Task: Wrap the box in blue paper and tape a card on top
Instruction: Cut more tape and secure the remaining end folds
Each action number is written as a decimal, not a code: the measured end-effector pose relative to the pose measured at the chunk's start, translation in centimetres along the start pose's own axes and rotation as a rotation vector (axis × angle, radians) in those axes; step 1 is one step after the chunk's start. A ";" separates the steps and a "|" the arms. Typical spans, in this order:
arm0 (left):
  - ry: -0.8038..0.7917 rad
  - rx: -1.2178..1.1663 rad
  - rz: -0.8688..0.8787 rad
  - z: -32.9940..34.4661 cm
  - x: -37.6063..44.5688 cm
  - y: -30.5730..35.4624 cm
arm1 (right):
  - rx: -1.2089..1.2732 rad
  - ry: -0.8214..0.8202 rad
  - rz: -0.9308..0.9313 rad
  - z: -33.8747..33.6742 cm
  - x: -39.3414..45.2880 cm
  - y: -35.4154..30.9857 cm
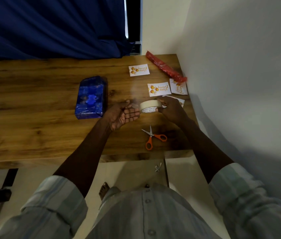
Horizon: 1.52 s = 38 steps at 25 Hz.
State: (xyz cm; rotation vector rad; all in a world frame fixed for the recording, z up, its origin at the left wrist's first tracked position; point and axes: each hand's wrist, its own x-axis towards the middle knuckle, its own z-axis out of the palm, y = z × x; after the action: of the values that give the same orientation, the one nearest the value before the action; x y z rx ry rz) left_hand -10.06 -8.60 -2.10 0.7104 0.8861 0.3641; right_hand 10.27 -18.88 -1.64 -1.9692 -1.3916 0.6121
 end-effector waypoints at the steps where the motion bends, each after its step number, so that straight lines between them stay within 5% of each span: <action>1: 0.004 0.033 0.000 0.0 0.0 -0.1 | -0.005 -0.001 -0.002 -0.1 0.0 -0.1; 25: -0.079 0.056 0.018 1.6 0.5 0.2 | -0.061 -0.085 0.053 -2.6 1.2 1.2; 28: 0.000 0.114 0.031 2.9 0.5 0.5 | -0.063 -0.104 0.154 -2.4 1.1 1.0; 32: 0.045 0.167 0.031 3.3 0.6 0.7 | -0.177 0.073 0.336 0.2 -3.1 0.1; 35: 0.045 0.144 0.033 3.0 0.9 0.9 | -0.496 -0.176 0.332 3.3 -8.2 -1.5; 38: 0.025 0.106 0.014 3.3 1.2 0.6 | -0.360 -0.204 0.326 6.1 -9.8 -2.3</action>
State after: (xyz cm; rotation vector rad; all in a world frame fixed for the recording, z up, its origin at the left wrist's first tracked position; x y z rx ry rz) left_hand -6.71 -8.80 -0.99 0.8116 0.9302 0.3404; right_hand 1.37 -26.22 -4.04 -2.5122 -1.3843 0.7689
